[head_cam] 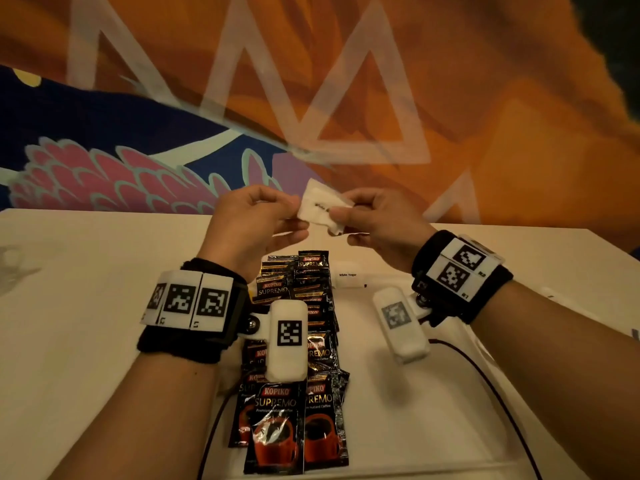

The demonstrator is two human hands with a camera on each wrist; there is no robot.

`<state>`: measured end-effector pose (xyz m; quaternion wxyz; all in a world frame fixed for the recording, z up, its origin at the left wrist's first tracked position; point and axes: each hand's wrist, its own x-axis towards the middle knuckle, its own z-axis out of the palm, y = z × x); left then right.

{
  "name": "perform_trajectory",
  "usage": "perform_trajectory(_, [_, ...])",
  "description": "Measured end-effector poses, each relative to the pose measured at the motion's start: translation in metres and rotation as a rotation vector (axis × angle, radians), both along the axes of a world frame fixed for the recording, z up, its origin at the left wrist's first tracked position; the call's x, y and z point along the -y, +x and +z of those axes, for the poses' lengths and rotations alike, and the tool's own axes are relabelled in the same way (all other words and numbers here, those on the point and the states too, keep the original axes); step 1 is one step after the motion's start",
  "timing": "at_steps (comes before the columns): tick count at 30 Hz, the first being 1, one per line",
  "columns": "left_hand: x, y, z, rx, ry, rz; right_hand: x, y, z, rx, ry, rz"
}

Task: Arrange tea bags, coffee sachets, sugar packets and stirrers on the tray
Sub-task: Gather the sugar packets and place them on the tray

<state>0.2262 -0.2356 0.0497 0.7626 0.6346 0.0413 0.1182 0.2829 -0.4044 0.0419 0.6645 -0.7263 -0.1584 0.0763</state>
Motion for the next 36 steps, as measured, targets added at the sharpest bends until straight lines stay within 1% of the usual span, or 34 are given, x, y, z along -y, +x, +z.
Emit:
perform_trajectory(1, [-0.003,0.000,0.001,0.010,0.006,0.023,0.008,0.005,-0.002,0.000,-0.016,-0.041])
perform_trajectory(2, [-0.006,0.000,0.002,0.021,0.009,0.047,0.017,0.011,-0.006,0.003,-0.080,-0.085])
perform_trajectory(4, [-0.014,0.000,0.005,0.041,-0.007,0.077,0.039,0.022,-0.019,0.015,-0.327,-0.156])
perform_trajectory(6, [-0.017,0.000,0.006,0.055,-0.020,0.080,0.057,0.028,-0.035,-0.026,-0.564,-0.194])
perform_trajectory(8, [-0.016,0.001,0.006,0.062,-0.001,0.075,0.065,0.031,-0.045,-0.078,-0.666,-0.203])
perform_trajectory(12, [-0.013,0.003,0.003,0.063,0.033,0.069,0.062,0.038,-0.053,-0.116,-0.738,-0.215])
perform_trajectory(16, [-0.015,0.004,0.002,0.069,0.045,0.070,0.058,0.043,-0.058,-0.120,-0.805,-0.269])
perform_trajectory(20, [-0.016,0.004,0.002,0.079,0.065,0.072,0.055,0.044,-0.061,-0.089,-0.936,-0.329])
perform_trajectory(26, [-0.014,0.004,0.002,0.078,0.089,0.062,0.052,0.043,-0.059,-0.058,-1.045,-0.319])
perform_trajectory(29, [-0.013,0.003,0.002,0.075,0.096,0.062,0.055,0.042,-0.056,-0.058,-1.036,-0.304])
perform_trajectory(32, [-0.011,0.002,0.003,0.074,0.094,0.054,0.062,0.037,-0.044,-0.071,-0.948,-0.289])
perform_trajectory(36, [-0.007,0.000,0.003,0.066,0.104,0.037,0.094,0.025,-0.021,-0.106,-0.920,-0.229])
